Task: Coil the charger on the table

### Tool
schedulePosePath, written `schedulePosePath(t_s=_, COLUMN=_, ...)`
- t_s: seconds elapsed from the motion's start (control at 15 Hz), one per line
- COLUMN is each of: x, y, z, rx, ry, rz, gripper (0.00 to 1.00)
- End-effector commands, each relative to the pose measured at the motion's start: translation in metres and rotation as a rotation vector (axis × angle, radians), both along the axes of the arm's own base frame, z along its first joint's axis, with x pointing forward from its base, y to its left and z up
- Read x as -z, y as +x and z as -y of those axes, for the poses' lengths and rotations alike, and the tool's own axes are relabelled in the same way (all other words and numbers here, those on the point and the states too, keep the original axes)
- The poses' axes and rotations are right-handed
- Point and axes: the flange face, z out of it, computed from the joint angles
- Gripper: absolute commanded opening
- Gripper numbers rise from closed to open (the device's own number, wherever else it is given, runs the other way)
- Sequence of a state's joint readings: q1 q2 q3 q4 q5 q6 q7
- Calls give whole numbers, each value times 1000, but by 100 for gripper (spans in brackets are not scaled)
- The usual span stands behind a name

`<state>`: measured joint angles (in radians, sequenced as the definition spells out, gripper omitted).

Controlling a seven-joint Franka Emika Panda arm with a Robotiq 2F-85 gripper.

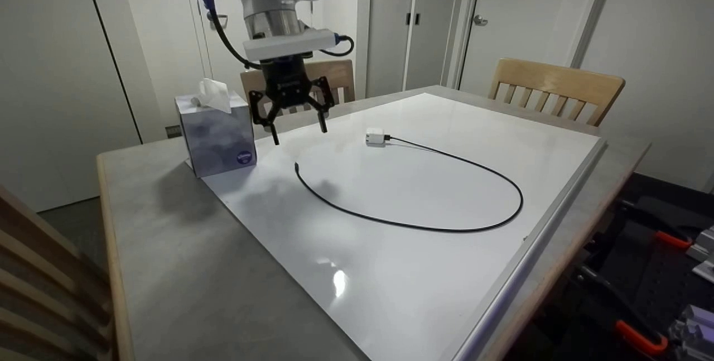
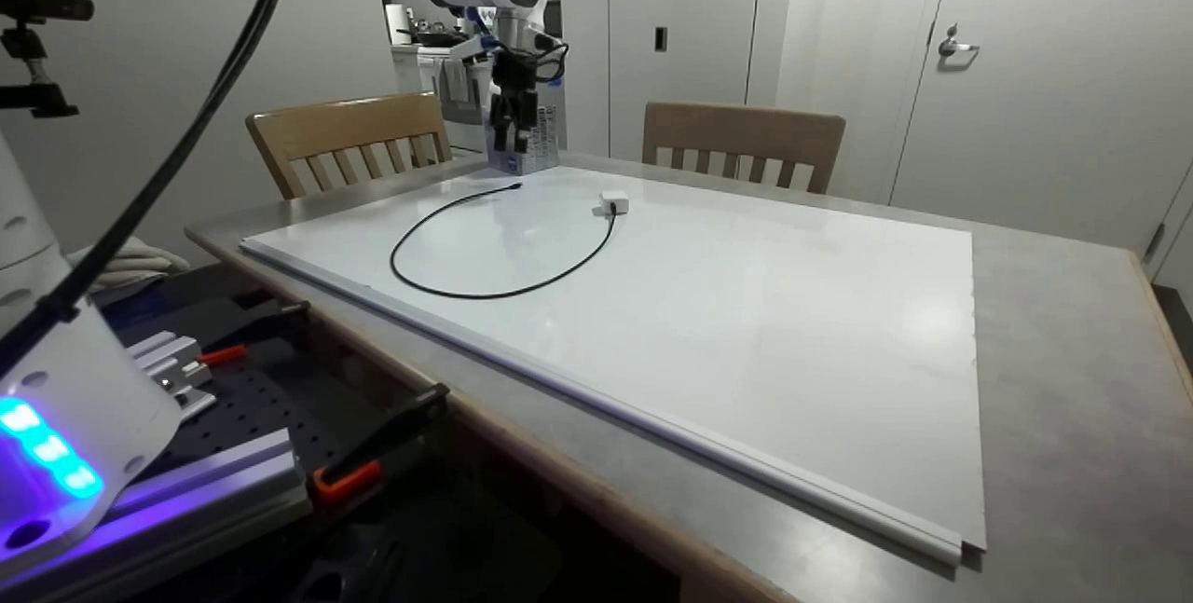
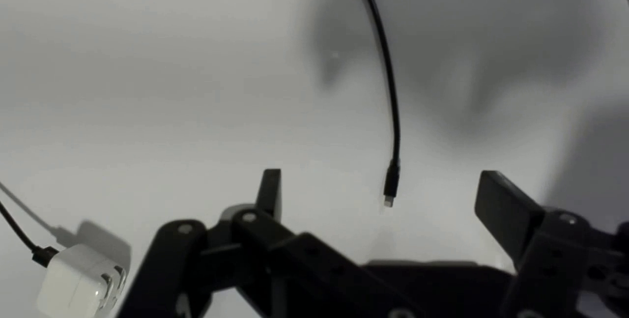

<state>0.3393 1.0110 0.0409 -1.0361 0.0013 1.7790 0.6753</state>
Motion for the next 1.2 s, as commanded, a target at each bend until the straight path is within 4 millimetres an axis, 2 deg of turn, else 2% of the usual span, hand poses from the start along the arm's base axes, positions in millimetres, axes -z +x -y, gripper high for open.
schedulePosePath(t_s=0.0, x=15, y=-5, z=-1, rx=12, ry=32, rz=-52, gripper=100)
schedulePosePath(t_s=0.53, x=40, y=-5, z=0, rx=103, ry=-26, rz=-20, gripper=100)
schedulePosePath(t_s=1.13, x=46, y=5, z=1, rx=188, ry=-23, rz=78, gripper=100)
